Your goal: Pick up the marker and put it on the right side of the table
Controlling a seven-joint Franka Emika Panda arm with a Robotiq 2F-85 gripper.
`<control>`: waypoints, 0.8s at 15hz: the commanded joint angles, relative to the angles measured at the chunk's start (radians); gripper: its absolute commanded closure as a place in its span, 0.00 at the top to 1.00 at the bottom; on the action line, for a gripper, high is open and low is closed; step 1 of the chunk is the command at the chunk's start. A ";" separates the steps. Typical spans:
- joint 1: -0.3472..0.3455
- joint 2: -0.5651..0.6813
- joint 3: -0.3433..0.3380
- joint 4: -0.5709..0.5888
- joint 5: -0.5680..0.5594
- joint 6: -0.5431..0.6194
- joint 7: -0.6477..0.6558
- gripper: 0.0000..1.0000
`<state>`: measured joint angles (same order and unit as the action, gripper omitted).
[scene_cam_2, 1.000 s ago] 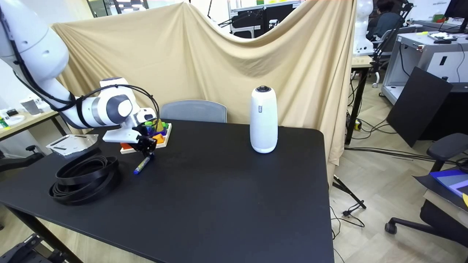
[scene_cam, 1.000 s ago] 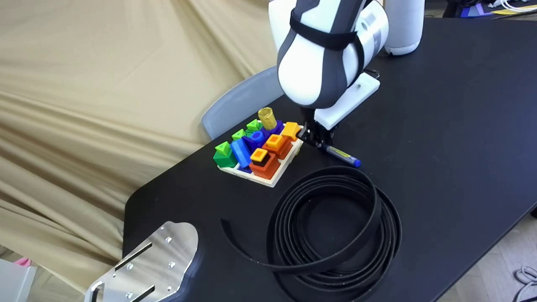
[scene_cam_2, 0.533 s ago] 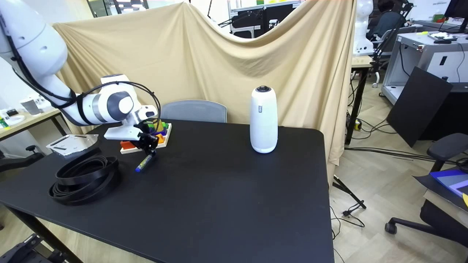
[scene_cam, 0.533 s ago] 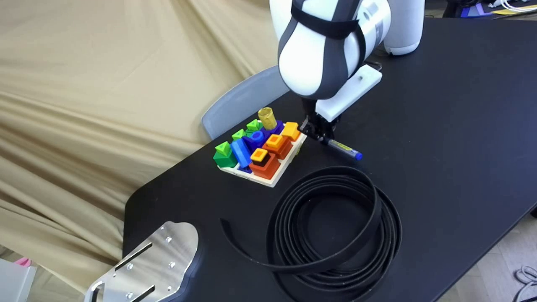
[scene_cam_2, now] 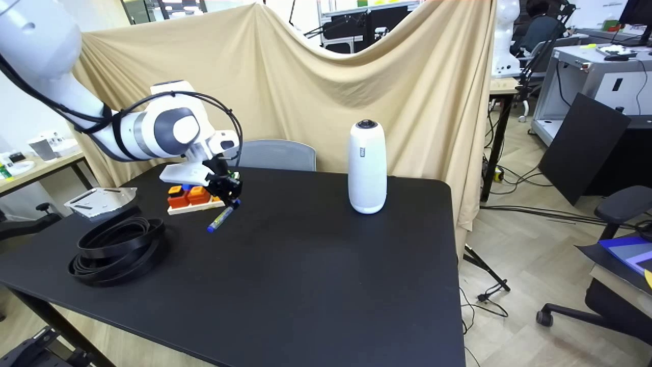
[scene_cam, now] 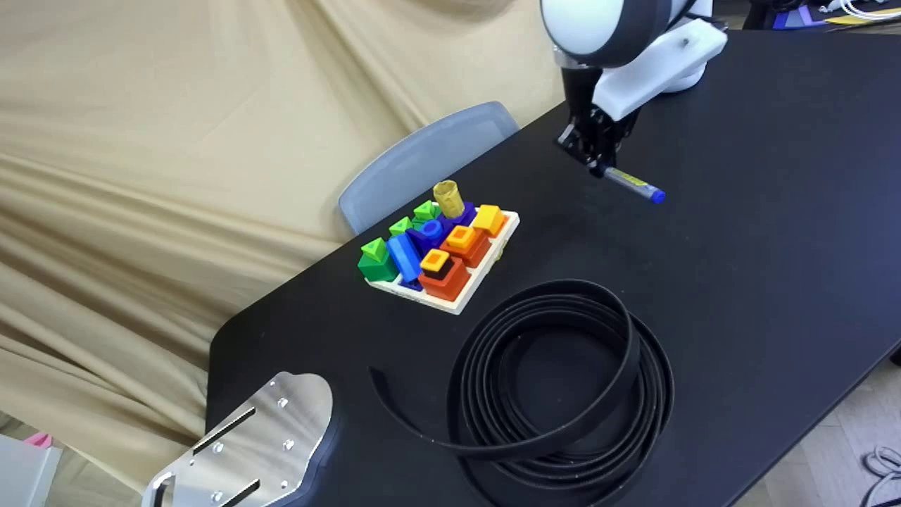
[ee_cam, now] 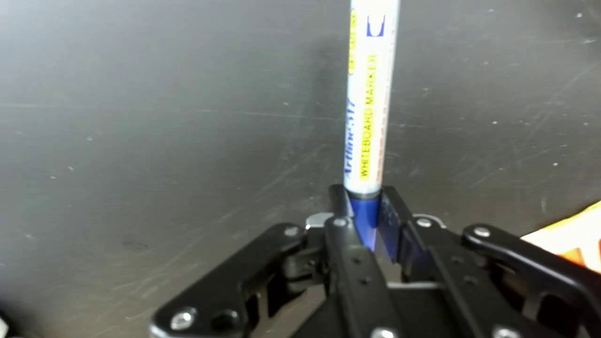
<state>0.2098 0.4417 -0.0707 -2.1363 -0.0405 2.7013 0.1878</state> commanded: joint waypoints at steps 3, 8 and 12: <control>-0.093 -0.093 -0.038 -0.165 -0.001 0.100 0.028 0.05; -0.158 -0.024 -0.058 -0.153 0.010 0.183 -0.006 0.05; -0.241 0.034 0.015 -0.110 0.100 0.180 -0.062 0.05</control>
<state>0.0275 0.4334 -0.1125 -2.2870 -0.0008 2.8791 0.1612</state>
